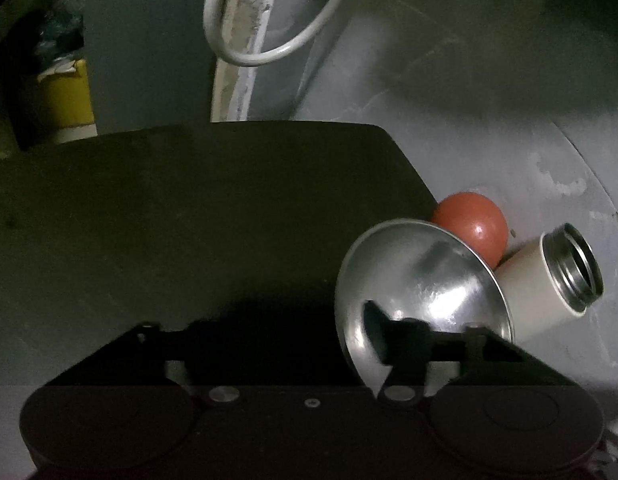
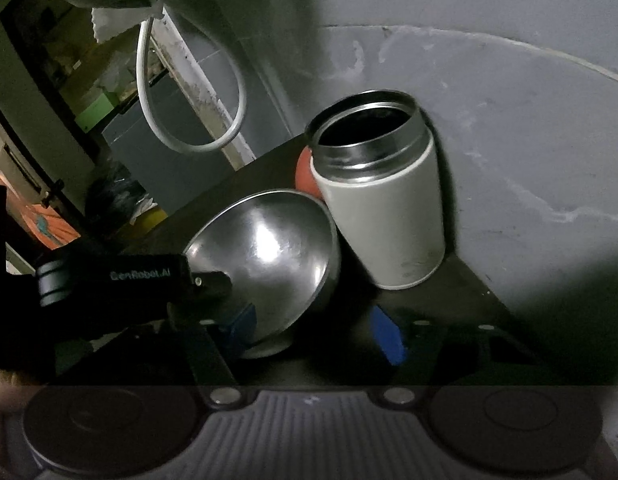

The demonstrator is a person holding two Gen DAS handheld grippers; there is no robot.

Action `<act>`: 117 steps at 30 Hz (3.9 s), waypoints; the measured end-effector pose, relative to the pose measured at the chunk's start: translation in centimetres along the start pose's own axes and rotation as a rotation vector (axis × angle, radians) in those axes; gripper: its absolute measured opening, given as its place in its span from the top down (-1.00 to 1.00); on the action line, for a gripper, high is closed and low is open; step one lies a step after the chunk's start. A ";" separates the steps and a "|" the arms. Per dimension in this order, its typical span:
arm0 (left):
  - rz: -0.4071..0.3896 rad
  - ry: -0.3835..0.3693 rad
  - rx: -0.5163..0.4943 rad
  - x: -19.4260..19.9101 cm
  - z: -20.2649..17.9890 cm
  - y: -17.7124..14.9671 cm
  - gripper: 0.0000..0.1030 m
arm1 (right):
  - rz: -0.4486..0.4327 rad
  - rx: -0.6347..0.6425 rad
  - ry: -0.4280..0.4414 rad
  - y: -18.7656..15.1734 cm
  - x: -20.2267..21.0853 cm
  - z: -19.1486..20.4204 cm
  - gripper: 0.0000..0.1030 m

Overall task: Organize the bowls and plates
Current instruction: 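Lift the steel bowl with the left gripper and carry it toward the plates, then lower the steel bowl onto the table beside the plates and open the left gripper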

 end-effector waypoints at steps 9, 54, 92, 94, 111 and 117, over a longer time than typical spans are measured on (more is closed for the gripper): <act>-0.003 -0.052 -0.009 0.8 -0.4 -0.6 0.74 | 0.010 0.018 0.022 0.1 0.4 0.6 0.24; 0.035 -0.146 -0.043 23.3 -5.3 -22.1 0.74 | 0.135 0.262 0.161 -14.3 25.4 -1.5 0.37; 0.291 -0.039 -0.079 19.3 -6.5 -27.1 0.68 | 0.337 0.261 0.133 -17.8 23.9 -3.4 0.38; 0.295 -0.034 -0.079 19.1 -6.5 -27.1 0.68 | 0.338 0.260 0.134 -17.8 23.9 -3.5 0.38; 0.283 -0.030 -0.081 19.3 -6.2 -27.2 0.63 | 0.336 0.262 0.130 -17.7 24.0 -3.2 0.29; 0.252 -0.012 -0.092 20.1 -6.0 -27.1 0.49 | 0.322 0.264 0.122 -17.7 24.2 -3.2 0.28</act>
Point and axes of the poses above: each gripper's, at about its wrist camera, not at the fingertips, and x roughly against the way its jaws point, z to its left, y to its top, the point moved 2 cm from there along -x, roughly the way its jaws point, and after that the axes turned 2 degrees about -z, right-handed, at the moved point
